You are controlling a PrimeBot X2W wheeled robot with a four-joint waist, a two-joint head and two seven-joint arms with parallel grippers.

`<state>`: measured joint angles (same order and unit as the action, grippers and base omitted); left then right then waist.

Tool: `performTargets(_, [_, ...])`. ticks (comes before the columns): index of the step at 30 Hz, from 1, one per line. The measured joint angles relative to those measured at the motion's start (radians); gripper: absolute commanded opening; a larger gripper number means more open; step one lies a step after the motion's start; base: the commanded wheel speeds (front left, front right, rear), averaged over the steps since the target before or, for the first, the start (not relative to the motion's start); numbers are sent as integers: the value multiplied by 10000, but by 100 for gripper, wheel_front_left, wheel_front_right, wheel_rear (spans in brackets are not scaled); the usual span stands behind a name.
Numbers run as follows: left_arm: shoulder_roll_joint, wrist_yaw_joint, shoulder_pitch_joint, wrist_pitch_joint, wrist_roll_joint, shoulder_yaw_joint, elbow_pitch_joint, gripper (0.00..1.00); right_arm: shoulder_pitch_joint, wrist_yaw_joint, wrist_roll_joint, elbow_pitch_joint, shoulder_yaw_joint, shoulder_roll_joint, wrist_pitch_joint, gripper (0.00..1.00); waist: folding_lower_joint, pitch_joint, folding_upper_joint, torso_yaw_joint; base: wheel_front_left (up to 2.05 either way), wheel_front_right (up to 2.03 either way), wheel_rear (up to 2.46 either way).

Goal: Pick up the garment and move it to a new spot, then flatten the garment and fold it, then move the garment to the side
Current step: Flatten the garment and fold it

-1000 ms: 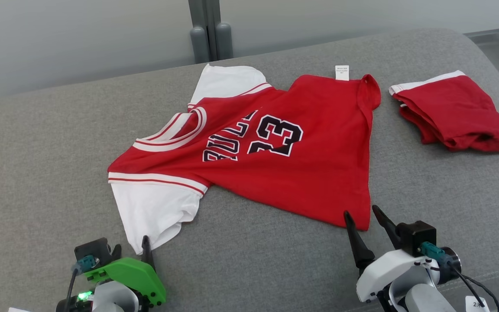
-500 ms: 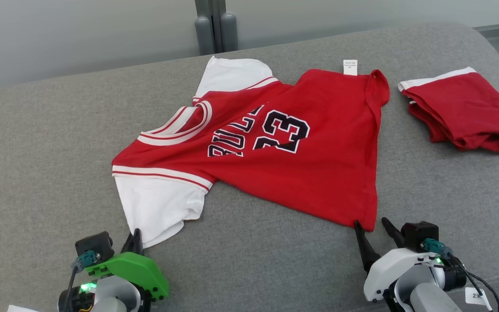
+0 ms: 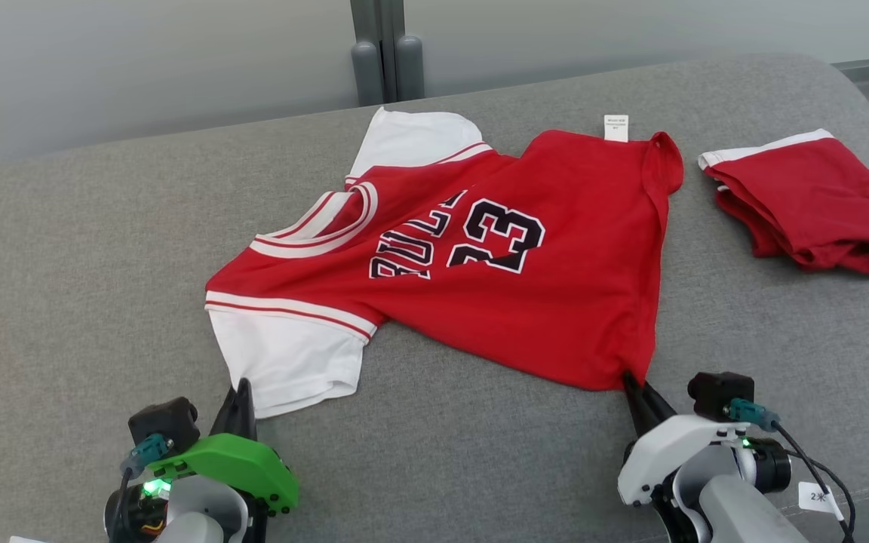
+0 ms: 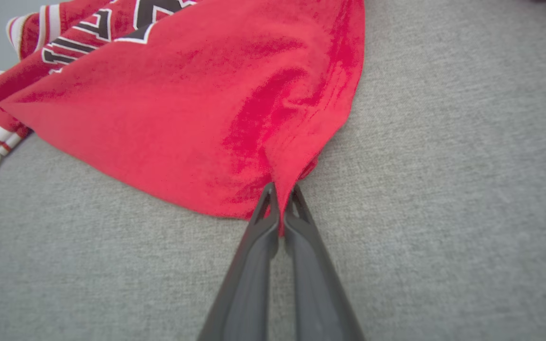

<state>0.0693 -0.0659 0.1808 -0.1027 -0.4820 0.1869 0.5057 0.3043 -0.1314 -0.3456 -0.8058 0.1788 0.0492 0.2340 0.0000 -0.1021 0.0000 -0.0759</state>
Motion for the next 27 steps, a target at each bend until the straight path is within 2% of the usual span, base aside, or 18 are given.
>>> performTargets(5, [42,176,62,-272,-79,-25,-757,0,291,0,-309,725,-56,-4,224,0,0,216,0,-100,0,0,0])
performTargets(9, [192,211,259,-393,-90,-140,-1919,0,407,0,-29,2044,-600,-6,265,0,0,473,0,-196,0,0,0])
performTargets(16, [775,77,712,-65,6,-387,-4872,0,385,0,932,5133,-1672,6,217,0,0,1031,0,-344,0,0,0])
performTargets(22, [1432,-138,1489,750,464,-487,-7705,0,252,0,1216,8462,-2176,84,-617,0,0,1411,0,-485,0,0,0])
performTargets(27, [2052,-125,2630,1592,888,-449,-9396,0,242,0,1361,10830,-2516,339,-1423,0,0,1554,0,-633,0,0,0])
